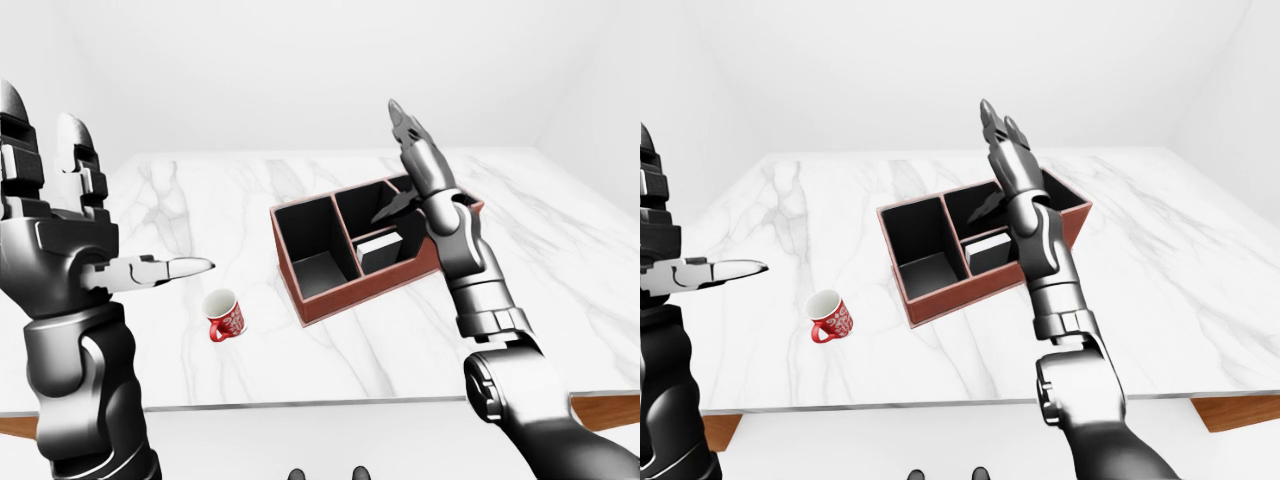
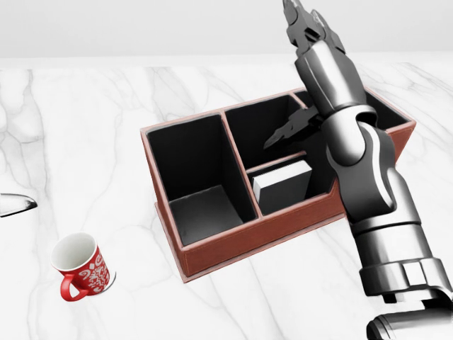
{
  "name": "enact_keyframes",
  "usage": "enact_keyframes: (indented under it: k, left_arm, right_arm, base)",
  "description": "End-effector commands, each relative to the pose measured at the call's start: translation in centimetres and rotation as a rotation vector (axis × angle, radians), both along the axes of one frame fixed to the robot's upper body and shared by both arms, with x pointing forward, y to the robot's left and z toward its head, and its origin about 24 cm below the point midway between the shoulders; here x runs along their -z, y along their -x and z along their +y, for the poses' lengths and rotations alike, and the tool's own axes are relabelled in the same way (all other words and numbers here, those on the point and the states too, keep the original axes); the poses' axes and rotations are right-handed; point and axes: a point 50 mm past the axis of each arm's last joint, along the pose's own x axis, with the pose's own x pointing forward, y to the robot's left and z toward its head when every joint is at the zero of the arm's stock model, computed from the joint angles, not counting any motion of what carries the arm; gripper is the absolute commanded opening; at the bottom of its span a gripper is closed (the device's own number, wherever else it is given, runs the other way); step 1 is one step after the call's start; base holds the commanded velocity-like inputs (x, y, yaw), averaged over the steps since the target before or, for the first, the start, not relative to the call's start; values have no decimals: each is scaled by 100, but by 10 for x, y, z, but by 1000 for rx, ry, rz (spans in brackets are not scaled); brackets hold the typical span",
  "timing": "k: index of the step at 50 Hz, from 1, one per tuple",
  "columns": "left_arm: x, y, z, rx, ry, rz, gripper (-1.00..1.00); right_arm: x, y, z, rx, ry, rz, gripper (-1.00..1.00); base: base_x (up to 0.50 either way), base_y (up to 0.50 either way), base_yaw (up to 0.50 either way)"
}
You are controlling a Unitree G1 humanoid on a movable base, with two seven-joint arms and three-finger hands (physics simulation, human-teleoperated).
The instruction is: Pick up the book and place it in the back compartment of the caddy.
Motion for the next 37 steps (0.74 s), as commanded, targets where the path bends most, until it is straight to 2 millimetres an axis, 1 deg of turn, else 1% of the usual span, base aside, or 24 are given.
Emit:
enact_keyframes:
  k: [1,3,5,7,8,9,13,14,17,18,19,24,25,26,29,30,32,34,37]
  left_arm:
    - [-3,6,-1,5,-6,-22,100]
    - [-4,7,-1,6,-6,-28,100]
    - [-5,10,-2,8,-6,-37,100]
    - [-6,11,-2,10,-6,-43,100]
    - [-6,13,-2,11,-7,-49,100]
    - [-7,14,-2,11,-7,-52,100]
    - [-8,18,-3,14,-9,-66,100]
    - [-9,20,-3,17,-11,-75,100]
    - [-11,24,-4,21,-14,-88,100]
    - [-12,27,-4,22,-16,-97,100]
    - [-12,27,-4,22,-16,-98,100]
    - [-17,38,-5,21,-23,-140,100]
    - [-19,42,-6,25,-25,-157,100]
    - [-19,44,-7,26,-26,-159,100]
    - [-20,48,-8,32,-28,-169,100]
    - [-22,51,-8,35,-28,-183,100]
    - [-22,53,-8,37,-29,-188,100]
    - [-25,59,-9,38,-31,-209,100]
    - [-26,63,-10,42,-34,-221,100]
  right_arm:
    - [-21,63,9,-245,-140,-152,100]
    - [-26,75,10,-278,-162,-194,100]
    - [-34,95,13,-334,-184,-255,100]
    - [-37,107,14,-357,-183,-285,100]
    - [-38,120,14,-370,-179,-314,100]
    - [-39,128,15,-383,-181,-334,100]
    - [-43,151,16,-423,-191,-388,100]
    - [-42,162,17,-436,-194,-405,100]
    - [-42,177,18,-448,-202,-435,100]
    - [-43,187,18,-449,-197,-459,100]
    - [-44,193,19,-457,-199,-471,100]
    - [-51,215,16,-456,-291,-448,100]
    - [-56,229,17,-483,-293,-496,100]
    - [-57,235,18,-497,-301,-515,100]
    - [-53,237,16,-495,-354,-494,100]
    - [-48,236,16,-504,-409,-457,100]
    - [-41,236,14,-496,-455,-416,100]
    - [-35,240,16,-521,-509,-404,100]
    - [-28,250,23,-555,-538,-401,100]
  base:
    - [0,0,0]
    - [0,0,0]
    - [0,0,0]
    - [0,0,0]
    - [0,0,0]
    - [0,0,0]
    - [0,0,0]
    - [0,0,0]
    - [0,0,0]
    - [0,0,0]
    - [0,0,0]
    - [0,0,0]
    - [0,0,0]
    - [0,0,0]
    - [0,0,0]
    - [0,0,0]
    - [0,0,0]
    - [0,0,0]
    - [0,0,0]
